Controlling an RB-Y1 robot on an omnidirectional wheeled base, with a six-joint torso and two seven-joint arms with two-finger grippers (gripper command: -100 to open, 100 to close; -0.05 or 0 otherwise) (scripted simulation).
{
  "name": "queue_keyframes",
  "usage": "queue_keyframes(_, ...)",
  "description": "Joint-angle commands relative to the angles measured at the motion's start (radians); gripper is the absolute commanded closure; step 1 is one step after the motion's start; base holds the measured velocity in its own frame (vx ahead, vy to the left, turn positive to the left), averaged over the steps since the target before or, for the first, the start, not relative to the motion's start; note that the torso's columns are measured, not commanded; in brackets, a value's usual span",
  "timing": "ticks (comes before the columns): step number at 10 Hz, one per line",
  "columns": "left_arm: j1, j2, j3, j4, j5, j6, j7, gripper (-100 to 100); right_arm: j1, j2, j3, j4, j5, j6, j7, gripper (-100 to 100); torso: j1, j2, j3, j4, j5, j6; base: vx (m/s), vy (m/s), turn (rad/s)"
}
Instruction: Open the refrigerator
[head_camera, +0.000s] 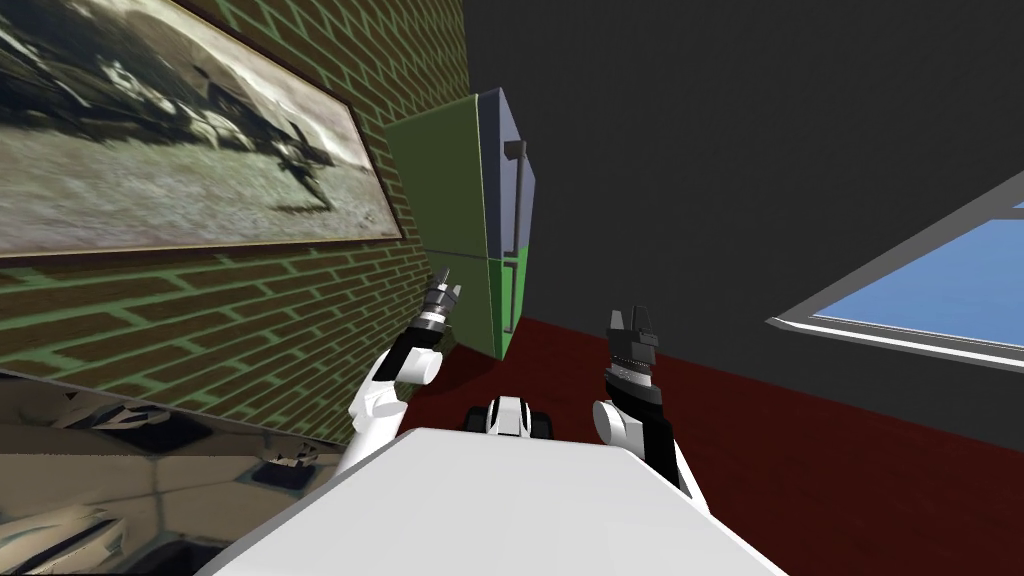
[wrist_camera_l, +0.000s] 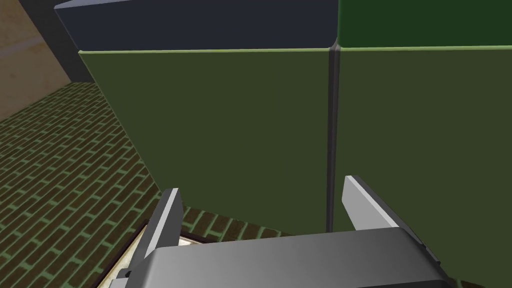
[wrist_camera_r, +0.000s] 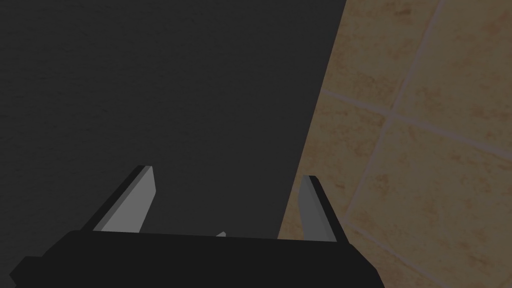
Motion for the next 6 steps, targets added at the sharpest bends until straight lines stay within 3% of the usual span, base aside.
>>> queue_keyframes(1, -0.038, 0.000, 0.006, 0.001, 0.005, 0.063, 0.001, -100, 0.000, 0.000, 0.000, 0.000, 0.000, 0.000, 0.000, 0, 0.000, -0.001, 0.000, 0.000, 0.000, 0.000, 0.036, -0.030, -0.002)
queue_keyframes(6, -0.142, -0.004, 0.021, 0.007, 0.015, 0.201, 0.002, -100, 0.000, 0.000, 0.000, 0.000, 0.000, 0.000, 0.000, 0, 0.000, 0.000, 0.000, 0.000, 0.000, 0.000, 0.042, -0.034, -0.001)
